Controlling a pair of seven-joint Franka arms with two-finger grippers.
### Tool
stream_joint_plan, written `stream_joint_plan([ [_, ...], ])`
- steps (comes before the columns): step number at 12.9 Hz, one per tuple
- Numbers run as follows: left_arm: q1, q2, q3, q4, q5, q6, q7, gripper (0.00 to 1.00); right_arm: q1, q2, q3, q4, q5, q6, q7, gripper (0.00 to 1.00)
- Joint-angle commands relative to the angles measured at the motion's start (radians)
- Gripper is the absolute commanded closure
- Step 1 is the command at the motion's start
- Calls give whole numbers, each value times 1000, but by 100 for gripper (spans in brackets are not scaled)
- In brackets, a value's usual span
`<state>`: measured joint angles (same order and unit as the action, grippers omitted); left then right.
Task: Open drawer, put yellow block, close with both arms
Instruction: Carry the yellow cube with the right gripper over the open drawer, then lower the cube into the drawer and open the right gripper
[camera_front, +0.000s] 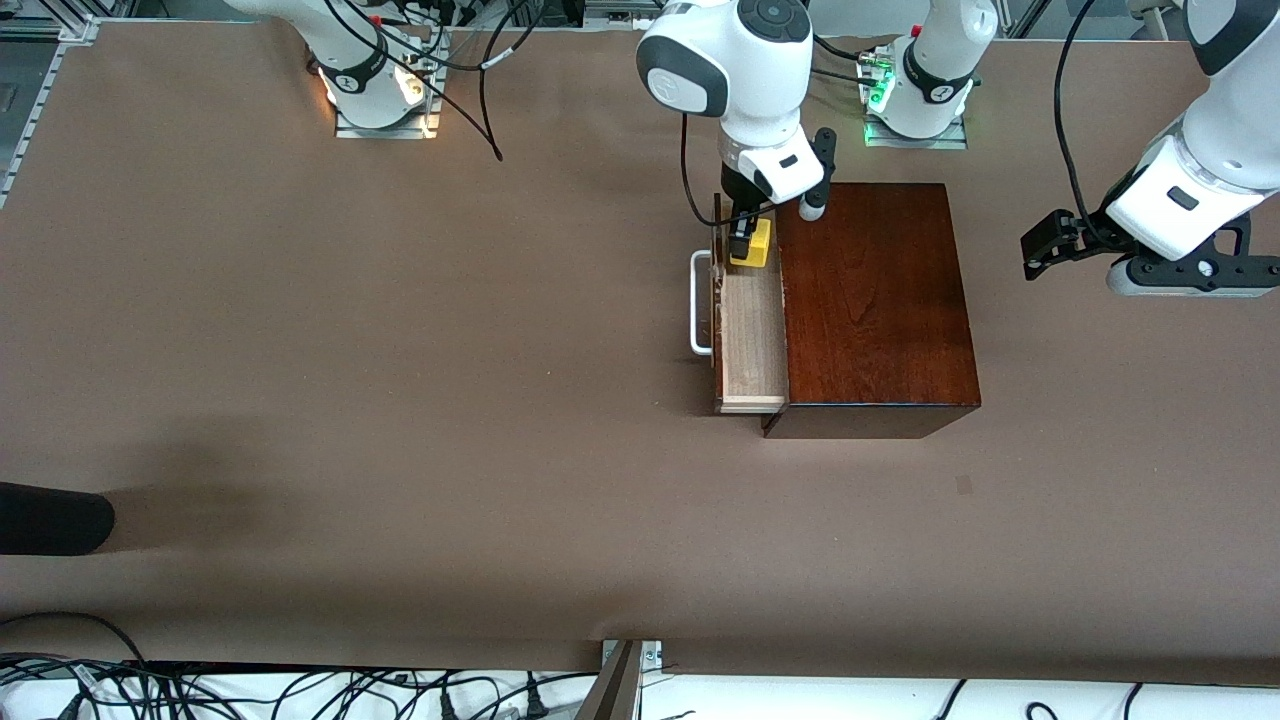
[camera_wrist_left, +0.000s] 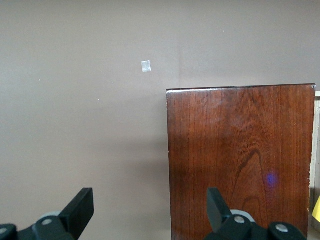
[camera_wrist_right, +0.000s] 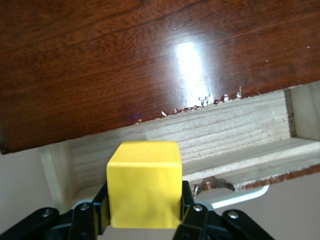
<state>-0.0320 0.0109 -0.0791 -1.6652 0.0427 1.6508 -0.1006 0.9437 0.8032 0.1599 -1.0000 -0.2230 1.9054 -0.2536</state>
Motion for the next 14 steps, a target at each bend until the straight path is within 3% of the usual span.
stream_joint_plan([
  [1,-2,12,1,27,-24,-5,12,0,10,27,-8,46,-16,0,-56,100],
  [14,-3,12,1,27,-24,-5,15,0,9,93,-33,44,-29,52,-190,100],
])
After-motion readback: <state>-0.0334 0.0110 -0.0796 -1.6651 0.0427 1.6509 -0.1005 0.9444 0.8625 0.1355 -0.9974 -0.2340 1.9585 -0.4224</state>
